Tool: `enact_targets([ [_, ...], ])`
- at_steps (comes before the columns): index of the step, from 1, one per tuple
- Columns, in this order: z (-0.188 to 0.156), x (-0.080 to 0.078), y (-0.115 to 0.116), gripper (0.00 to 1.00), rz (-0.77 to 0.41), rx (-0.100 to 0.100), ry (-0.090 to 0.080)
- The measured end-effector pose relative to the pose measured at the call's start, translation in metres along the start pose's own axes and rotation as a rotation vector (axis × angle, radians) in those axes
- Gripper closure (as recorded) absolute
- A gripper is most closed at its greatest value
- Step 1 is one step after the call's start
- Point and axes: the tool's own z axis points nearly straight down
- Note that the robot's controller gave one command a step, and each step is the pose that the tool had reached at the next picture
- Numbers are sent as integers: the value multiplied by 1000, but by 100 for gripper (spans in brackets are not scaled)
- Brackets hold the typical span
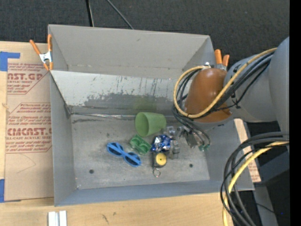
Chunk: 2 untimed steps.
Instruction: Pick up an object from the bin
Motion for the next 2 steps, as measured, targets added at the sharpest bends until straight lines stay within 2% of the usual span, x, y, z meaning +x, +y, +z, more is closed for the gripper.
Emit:
enact_targets([
  [1, -121, -8, 6, 100, 27, 1, -8],
  [2, -196, -11, 4, 100, -381, 1, -5],
])
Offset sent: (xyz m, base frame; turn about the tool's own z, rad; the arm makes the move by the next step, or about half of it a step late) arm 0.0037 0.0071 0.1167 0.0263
